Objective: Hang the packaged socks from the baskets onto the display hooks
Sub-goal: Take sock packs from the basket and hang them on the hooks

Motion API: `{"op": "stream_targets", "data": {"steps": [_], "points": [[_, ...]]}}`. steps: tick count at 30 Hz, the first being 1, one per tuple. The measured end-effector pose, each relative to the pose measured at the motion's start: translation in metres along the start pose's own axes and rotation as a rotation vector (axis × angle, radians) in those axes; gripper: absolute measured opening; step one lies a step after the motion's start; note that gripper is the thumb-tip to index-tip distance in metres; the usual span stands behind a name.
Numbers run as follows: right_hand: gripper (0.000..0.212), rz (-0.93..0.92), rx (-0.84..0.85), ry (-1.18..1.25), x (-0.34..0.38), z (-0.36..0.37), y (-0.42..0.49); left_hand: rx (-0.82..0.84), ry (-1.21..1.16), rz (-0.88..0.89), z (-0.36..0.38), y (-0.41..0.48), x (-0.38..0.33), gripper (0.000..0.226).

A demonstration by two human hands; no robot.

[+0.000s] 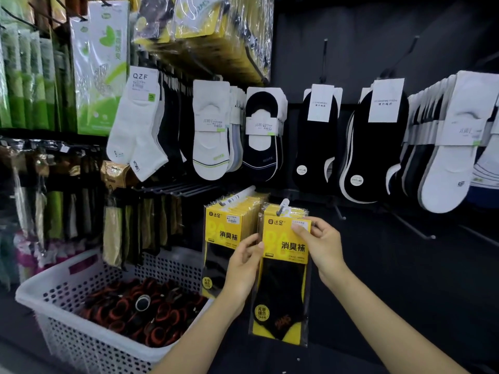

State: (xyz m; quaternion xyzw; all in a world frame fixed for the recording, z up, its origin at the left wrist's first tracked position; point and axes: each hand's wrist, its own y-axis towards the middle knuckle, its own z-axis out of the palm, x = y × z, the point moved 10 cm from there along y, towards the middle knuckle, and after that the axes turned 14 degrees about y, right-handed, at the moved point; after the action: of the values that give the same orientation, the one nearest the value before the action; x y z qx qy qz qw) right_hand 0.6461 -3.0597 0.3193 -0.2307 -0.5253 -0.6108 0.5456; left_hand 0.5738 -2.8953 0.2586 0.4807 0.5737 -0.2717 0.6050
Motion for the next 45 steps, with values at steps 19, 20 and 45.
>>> {"op": "stream_targets", "data": {"steps": [19,20,45], "points": [[0.034,0.213,-0.225,-0.172,-0.082,-0.036,0.011,-0.026,0.203,-0.039,0.015,0.040,0.034,0.056],[0.038,0.213,-0.218,-0.175,-0.087,-0.042,0.002,-0.018,0.192,-0.059,0.013,0.035,0.044,0.055],[0.027,0.972,0.366,-0.835,-0.392,-0.140,-0.385,0.112,0.325,-1.166,-0.060,-0.364,0.419,0.052]]}}
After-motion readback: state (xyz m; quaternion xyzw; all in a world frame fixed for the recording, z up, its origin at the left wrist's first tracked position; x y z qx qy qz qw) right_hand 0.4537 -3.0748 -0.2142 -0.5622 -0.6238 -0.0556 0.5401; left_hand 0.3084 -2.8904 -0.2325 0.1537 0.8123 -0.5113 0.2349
